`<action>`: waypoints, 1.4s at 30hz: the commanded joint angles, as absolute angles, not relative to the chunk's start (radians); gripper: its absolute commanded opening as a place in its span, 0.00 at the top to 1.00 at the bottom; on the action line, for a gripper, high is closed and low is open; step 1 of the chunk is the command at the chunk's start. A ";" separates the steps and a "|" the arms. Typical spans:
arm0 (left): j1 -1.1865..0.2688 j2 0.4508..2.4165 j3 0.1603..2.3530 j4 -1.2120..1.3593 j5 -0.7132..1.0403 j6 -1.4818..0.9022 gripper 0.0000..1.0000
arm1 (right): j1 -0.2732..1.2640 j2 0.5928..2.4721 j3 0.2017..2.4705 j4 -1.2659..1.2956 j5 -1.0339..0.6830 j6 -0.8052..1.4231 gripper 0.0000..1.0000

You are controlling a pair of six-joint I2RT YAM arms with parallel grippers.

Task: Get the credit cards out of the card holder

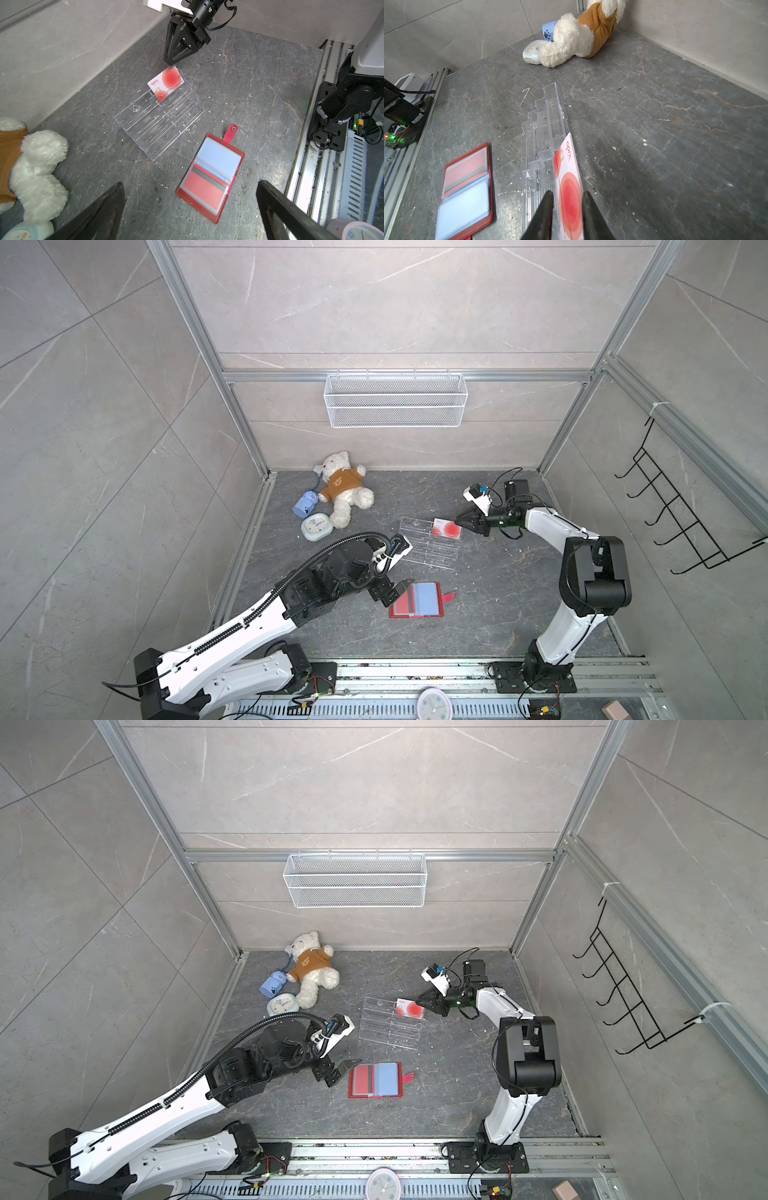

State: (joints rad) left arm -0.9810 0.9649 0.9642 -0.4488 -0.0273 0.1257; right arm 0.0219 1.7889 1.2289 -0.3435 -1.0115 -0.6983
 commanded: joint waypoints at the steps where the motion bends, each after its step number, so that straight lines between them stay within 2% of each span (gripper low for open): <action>1: -0.974 0.920 0.964 -0.418 -0.014 0.093 0.00 | 0.018 1.701 1.234 -0.269 -1.038 -0.618 0.66; 8: -0.974 0.868 0.912 -0.378 -0.041 0.012 0.00 | 0.020 1.563 1.145 -0.072 -0.959 -0.449 0.55; 12: -0.974 0.837 0.884 -0.363 -0.052 -0.039 0.00 | 0.020 1.447 1.082 0.065 -0.826 -0.300 0.52; 17: -0.974 0.806 0.850 -0.355 -0.054 -0.094 0.00 | 0.020 1.275 0.988 0.192 -0.634 -0.149 0.40; 20: -0.974 0.787 0.823 -0.348 -0.058 -0.123 0.00 | 0.019 1.187 0.970 0.161 -0.520 -0.115 0.36; 23: -0.975 0.775 0.802 -0.342 -0.065 -0.151 0.00 | 0.020 1.108 0.944 0.133 -0.407 -0.092 0.26; 26: -0.974 0.772 0.776 -0.328 -0.075 -0.164 0.00 | 0.020 1.049 0.952 0.038 -0.205 -0.030 0.20; 28: -0.974 0.778 0.772 -0.325 -0.085 -0.185 0.00 | 0.020 1.012 0.961 -0.028 -0.150 -0.037 0.16; 29: -0.974 0.782 0.771 -0.329 -0.096 -0.197 0.00 | 0.020 0.990 0.957 -0.043 -0.145 -0.041 0.13; 30: -0.974 0.787 0.774 -0.337 -0.110 -0.214 0.00 | 0.020 0.969 0.949 -0.056 -0.142 -0.044 0.02; 36: -0.974 0.788 0.748 -0.337 -0.176 -0.318 0.00 | 0.020 0.887 0.958 -0.153 -0.076 -0.048 0.00; 39: -0.974 0.790 0.739 -0.342 -0.201 -0.372 0.00 | 0.020 0.865 0.983 -0.219 -0.001 0.004 0.00; 42: -0.974 0.793 0.723 -0.344 -0.226 -0.432 0.00 | 0.020 0.869 1.028 -0.316 0.004 0.044 0.00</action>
